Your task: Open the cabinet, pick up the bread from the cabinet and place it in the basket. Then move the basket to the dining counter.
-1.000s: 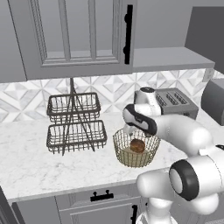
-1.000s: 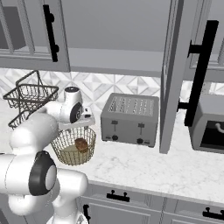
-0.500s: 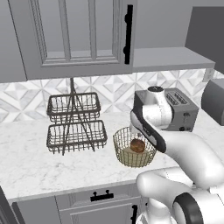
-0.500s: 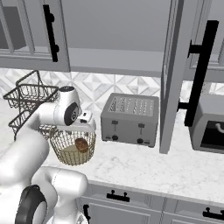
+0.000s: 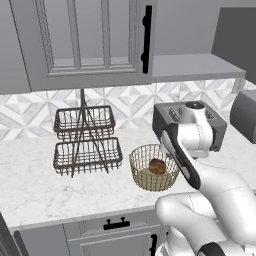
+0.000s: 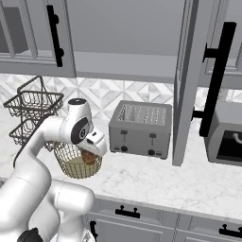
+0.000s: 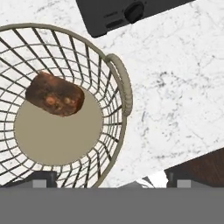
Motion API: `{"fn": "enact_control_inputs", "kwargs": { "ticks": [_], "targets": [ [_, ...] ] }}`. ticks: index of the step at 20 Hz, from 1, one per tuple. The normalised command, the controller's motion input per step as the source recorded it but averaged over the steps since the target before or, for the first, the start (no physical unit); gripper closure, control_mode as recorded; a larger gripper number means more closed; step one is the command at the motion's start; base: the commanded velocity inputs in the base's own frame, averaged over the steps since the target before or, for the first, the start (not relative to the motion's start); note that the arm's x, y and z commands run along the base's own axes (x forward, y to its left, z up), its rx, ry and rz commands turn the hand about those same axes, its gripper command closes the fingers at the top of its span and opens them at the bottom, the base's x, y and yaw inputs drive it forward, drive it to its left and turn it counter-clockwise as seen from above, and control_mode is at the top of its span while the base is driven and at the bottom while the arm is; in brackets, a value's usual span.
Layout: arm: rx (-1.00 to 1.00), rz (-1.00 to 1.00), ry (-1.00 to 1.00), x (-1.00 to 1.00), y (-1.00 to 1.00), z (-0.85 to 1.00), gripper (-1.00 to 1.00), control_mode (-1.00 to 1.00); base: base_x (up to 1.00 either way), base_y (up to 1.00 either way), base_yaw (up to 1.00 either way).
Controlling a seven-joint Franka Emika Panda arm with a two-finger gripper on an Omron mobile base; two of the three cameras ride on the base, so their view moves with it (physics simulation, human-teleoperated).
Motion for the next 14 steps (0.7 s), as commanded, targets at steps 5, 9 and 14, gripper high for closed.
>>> {"fn": "enact_control_inputs", "kwargs": {
  "ticks": [5,9,14],
  "targets": [
    [0.20,0.00,0.00,0.03,-0.19,-0.05,-1.00,-1.00,0.00,0.00,0.00],
    [0.10,0.00,0.01,0.06,-0.09,-0.15,-1.00,-1.00,0.00,0.00,0.00],
    [0.02,0.00,0.00,0.15,0.00,-0.24,-1.00,-1.00,0.00,0.00,0.00]
  ]
}}
